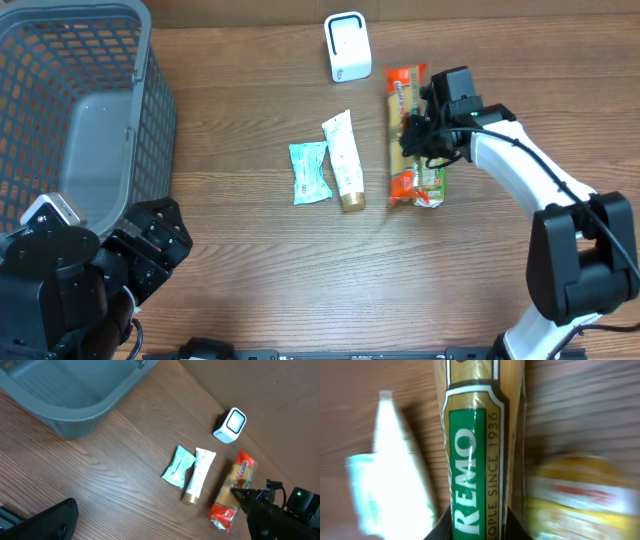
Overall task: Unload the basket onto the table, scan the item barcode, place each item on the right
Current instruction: 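Lower the spaghetti pack back onto the table center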
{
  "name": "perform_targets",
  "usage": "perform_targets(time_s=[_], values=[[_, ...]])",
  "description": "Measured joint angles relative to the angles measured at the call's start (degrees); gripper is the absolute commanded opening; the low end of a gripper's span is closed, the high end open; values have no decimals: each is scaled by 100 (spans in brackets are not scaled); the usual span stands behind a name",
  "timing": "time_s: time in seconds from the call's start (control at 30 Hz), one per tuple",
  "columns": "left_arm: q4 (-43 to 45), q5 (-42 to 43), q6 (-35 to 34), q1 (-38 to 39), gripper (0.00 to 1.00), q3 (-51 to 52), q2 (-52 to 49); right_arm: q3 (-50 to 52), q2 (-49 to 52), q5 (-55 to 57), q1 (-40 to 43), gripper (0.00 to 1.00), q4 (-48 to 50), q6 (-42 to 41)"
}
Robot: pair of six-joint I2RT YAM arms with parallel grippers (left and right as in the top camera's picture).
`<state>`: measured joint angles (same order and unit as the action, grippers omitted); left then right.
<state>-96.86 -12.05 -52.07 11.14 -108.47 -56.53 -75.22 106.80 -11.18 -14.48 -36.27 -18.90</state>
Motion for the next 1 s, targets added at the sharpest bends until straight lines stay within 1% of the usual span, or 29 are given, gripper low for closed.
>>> perform_targets(time_s=[0.1,0.17,0.27,0.5,0.73,0.83,0.93,0.97,1.0], values=[[0,2,0,0,100,0,0,0,-17,570,-55,4,-81,120],[0,2,-2,0,100,0,0,0,-26,763,-98,7,-98,177],[0,2,-2,0,100,0,0,0,-46,1067,-225,9,-149,245],[0,2,0,0,100,0,0,0,-59,1725,-640,23,-369,313],[-2,2,0,0,99,0,0,0,-59,2055,-1091,25,-509,133],[0,2,0,0,99,0,0,0,-92,2114,-1279,29,-520,50],[0,2,0,0,100,0,0,0,-177,2168,-1467,40,-505,-20],[0,0,0,0,100,0,0,-7,-199,2184,-1547,42,-496,-15],[0,2,0,0,100,0,0,-11,-208,2190,-1593,42,-494,-42]])
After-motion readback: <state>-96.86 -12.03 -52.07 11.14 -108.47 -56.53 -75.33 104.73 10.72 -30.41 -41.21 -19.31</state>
